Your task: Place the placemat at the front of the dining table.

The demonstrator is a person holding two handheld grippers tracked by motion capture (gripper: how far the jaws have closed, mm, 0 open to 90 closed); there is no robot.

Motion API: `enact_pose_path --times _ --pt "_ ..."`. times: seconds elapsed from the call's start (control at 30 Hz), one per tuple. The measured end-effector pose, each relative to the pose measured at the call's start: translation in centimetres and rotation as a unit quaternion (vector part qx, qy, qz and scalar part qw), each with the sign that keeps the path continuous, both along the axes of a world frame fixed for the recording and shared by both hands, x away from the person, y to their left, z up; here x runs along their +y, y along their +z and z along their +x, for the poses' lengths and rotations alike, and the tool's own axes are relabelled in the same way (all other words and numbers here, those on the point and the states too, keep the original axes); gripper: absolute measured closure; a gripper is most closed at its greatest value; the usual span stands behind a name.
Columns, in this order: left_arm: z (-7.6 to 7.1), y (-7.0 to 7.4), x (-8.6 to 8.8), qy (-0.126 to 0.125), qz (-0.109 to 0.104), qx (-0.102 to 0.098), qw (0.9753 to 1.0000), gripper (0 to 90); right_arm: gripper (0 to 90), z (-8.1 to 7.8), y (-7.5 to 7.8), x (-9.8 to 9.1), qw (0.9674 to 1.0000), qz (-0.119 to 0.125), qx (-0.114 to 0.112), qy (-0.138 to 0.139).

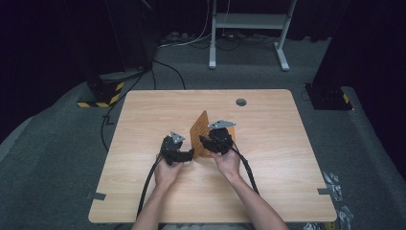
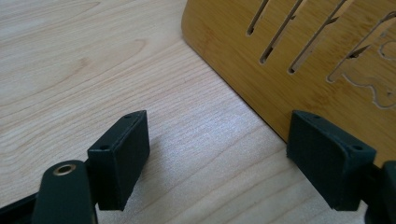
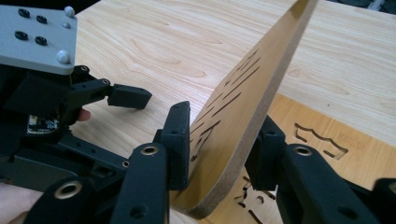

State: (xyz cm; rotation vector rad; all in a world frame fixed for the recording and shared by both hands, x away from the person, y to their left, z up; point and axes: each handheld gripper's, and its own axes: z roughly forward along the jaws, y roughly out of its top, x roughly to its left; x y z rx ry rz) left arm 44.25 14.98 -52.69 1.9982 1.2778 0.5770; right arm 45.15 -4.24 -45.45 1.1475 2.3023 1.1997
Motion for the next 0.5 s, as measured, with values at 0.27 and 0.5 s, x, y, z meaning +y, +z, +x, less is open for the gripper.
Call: enact_pose_path --times 0.27,0.5 --pt "0.06 0.0 0.07 -0.002 -0.001 0.001 1.0 20.7 72.9 -0.15 0.3 0.25 0.9999 0.011 0.004 0.004" --pt "0.08 -0.01 0.08 -0.004 -0.001 0.003 1.0 19.7 77.5 -0.27 0.52 0.18 0.9997 0.019 0.012 0.012"
